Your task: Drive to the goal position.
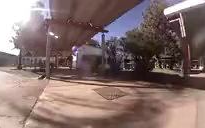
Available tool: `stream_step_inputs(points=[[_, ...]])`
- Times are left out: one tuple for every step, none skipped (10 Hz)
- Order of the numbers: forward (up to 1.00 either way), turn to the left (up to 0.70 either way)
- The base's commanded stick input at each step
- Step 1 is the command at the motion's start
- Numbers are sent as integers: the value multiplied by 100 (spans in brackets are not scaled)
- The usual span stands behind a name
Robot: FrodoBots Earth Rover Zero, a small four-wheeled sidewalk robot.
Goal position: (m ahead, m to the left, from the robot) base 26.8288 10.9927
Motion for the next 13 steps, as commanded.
stream_step_inputs(points=[[100, 1], [100, 1], [100, 1], [100, 1], [100, 1], [100, 1], [100, 1], [100, 1], [100, 1], [100, 1], [100, 1], [100, 1], [100, 1]])
